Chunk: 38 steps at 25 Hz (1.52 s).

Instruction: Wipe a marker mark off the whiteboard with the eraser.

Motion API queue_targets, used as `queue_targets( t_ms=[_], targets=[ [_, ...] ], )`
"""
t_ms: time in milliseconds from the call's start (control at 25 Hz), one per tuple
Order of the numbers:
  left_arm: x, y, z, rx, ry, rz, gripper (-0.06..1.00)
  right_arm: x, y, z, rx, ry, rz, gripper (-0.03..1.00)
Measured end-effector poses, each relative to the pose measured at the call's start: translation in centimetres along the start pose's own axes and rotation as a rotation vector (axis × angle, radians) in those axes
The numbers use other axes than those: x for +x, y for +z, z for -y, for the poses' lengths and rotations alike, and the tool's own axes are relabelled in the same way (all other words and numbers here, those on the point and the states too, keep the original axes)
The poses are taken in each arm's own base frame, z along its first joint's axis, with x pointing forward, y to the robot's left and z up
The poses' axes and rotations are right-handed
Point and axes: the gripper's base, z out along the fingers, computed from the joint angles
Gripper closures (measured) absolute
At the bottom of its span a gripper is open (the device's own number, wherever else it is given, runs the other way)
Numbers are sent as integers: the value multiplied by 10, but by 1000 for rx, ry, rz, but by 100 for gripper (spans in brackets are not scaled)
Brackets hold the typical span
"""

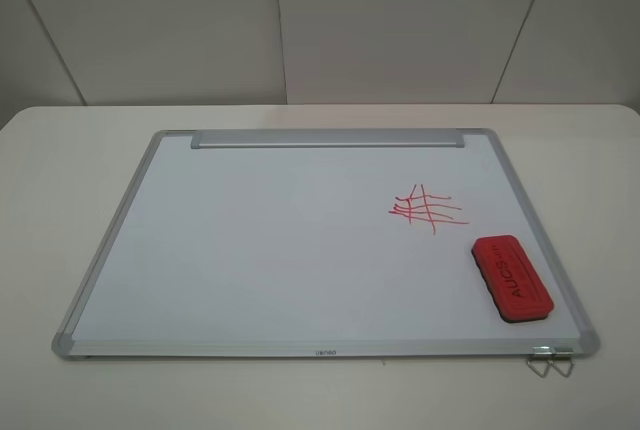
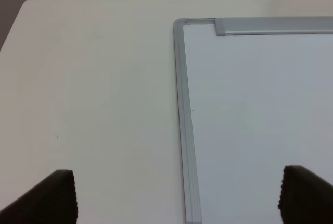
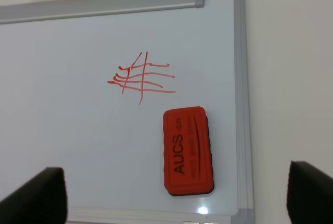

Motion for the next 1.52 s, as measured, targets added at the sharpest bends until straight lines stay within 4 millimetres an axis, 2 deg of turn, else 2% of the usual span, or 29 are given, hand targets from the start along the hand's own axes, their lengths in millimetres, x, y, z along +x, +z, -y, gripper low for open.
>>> queue_targets(
  t_ms=[280,520,720,1240,1520],
  targets=[
    [0,0,0,0,0,0,17,11,-17,6,-28,-136,109,22],
    [0,0,0,0,0,0,17,25,-8,6,-72,-142,165,22],
    [0,0,0,0,0,0,17,34,-9,11,-57,-149,186,22],
    [0,0,0,0,0,0,17,39,-12,3,85,-50,213,22],
    [0,0,0,0,0,0,17,39,-12,1,104,-38,215,22]
  ],
)
